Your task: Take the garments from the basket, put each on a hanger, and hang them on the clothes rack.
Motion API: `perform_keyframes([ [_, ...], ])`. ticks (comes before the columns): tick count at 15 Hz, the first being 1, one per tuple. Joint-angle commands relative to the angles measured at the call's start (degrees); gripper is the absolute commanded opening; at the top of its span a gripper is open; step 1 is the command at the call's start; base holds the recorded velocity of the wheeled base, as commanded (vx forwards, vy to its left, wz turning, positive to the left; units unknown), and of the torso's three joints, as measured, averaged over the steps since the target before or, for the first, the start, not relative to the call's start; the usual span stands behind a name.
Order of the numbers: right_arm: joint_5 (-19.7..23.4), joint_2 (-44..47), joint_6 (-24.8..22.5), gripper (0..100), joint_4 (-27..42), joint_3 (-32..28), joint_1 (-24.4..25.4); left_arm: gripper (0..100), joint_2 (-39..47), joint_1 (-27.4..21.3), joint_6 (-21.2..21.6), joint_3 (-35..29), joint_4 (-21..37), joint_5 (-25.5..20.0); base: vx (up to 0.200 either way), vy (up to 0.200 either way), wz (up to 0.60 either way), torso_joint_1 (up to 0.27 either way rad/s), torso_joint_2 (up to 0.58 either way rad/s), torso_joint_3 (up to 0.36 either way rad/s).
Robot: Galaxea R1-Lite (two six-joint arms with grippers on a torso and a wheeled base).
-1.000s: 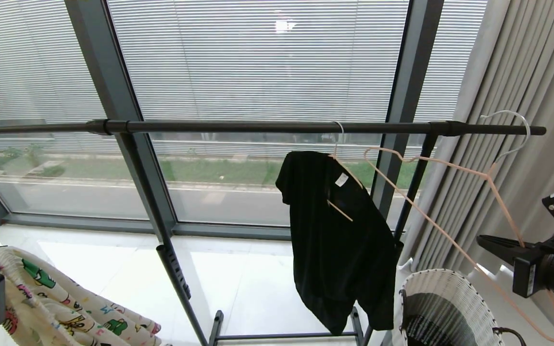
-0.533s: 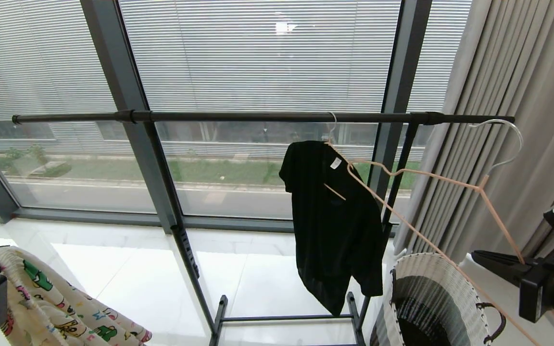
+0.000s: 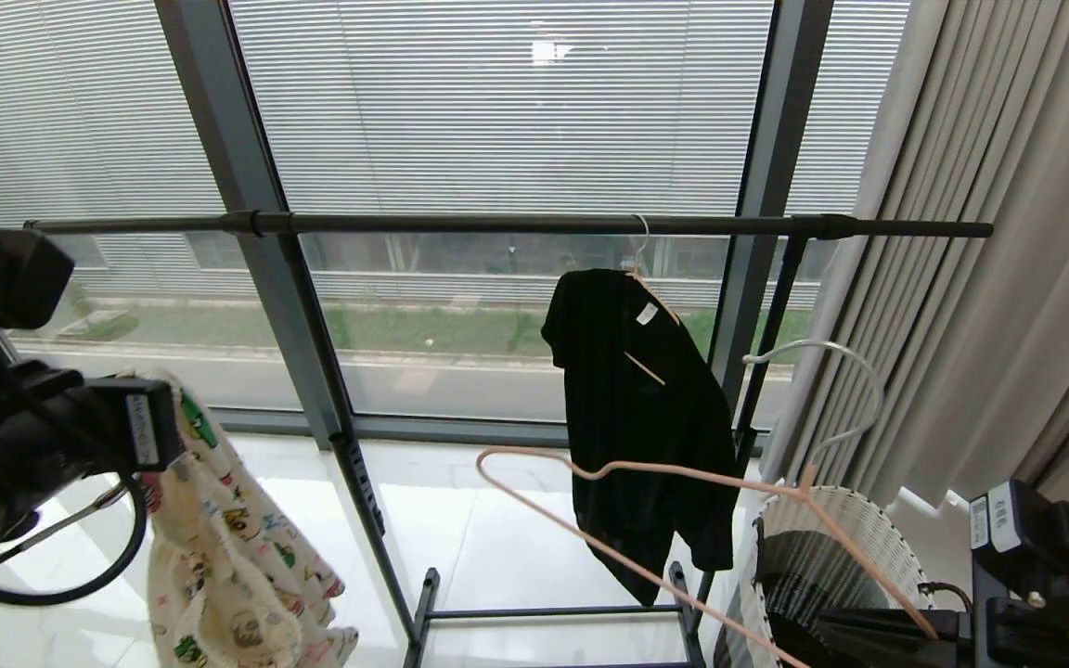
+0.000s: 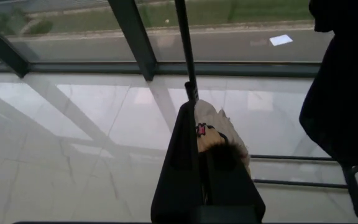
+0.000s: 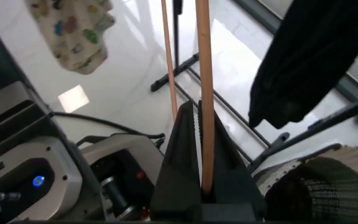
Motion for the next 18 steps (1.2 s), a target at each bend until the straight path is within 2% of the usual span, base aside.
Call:
perform_keyframes([
  [1,0.0,3.2,-0.1,0,-0.4,-1.6,4.3,0,12.6,-2.9,-6.2,-8.1,-1.0,3.8,0.000,0.000,0.00,0.000,0.00,0.000],
  [2,0.0,4.2,-0.1,0,-0.8,-2.6,5.3,0,14.9,-3.9,-7.2,-9.7,-1.0,6.1,0.000,0.000,0.00,0.000,0.00,0.000],
  [5,-0.3,10.4,0.1,0,-6.0,-5.5,5.6,0,17.5,-7.8,-9.9,-12.7,-1.0,7.0,0.000,0.000,0.00,0.000,0.00,0.000],
  [10,-0.6,21.3,0.2,0,-13.2,-12.1,5.4,0,19.3,-8.2,-10.8,-16.0,-1.0,7.2,0.000,0.000,0.00,0.000,0.00,0.000],
  [13,-3.4,26.0,2.8,0,-14.6,-17.0,5.0,0,19.1,-8.2,-10.9,-16.1,-1.0,7.2,0.000,0.000,0.00,0.000,0.00,0.000],
  [17,-3.5,29.4,4.2,0,-15.0,-21.4,5.2,0,19.6,-8.1,-10.8,-16.6,-1.0,7.3,0.000,0.000,0.00,0.000,0.00,0.000],
  [18,-3.5,30.1,4.2,0,-15.0,-22.3,5.9,0,20.7,-8.0,-10.9,-17.3,-1.0,8.8,0.000,0.000,0.00,0.000,0.00,0.000],
])
